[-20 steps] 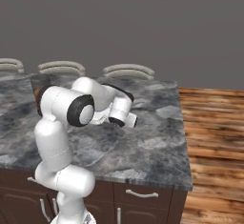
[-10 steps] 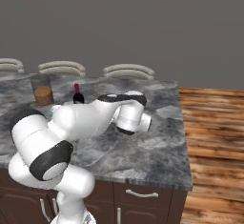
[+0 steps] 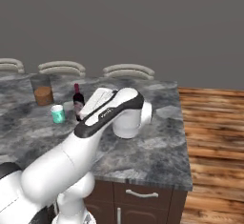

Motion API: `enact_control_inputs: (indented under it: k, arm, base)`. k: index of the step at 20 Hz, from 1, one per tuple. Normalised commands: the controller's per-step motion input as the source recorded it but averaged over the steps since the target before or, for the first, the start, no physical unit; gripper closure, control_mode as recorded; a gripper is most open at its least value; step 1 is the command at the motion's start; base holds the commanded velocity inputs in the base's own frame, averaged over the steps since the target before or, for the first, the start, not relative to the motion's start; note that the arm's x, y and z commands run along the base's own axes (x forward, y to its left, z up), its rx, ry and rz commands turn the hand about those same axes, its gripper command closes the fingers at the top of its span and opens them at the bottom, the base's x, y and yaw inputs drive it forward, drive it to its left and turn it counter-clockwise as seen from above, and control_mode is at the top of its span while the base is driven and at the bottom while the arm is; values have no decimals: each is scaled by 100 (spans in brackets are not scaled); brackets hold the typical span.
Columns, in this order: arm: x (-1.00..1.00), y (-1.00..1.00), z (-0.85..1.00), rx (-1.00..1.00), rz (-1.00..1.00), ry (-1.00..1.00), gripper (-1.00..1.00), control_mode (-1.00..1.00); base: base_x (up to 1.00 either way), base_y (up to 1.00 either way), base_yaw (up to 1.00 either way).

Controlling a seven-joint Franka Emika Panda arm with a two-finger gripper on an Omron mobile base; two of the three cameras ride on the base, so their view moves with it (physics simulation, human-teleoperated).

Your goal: Open the cabinet directly in front. Then move the wine and the mug to the dining counter with the jar on it.

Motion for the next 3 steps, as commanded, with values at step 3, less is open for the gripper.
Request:
enact_control_inputs:
  k: [3]
  arm:
    - [-100,0,100,-6,23,-9,-100,-100]
  base:
    - [0,0,0]
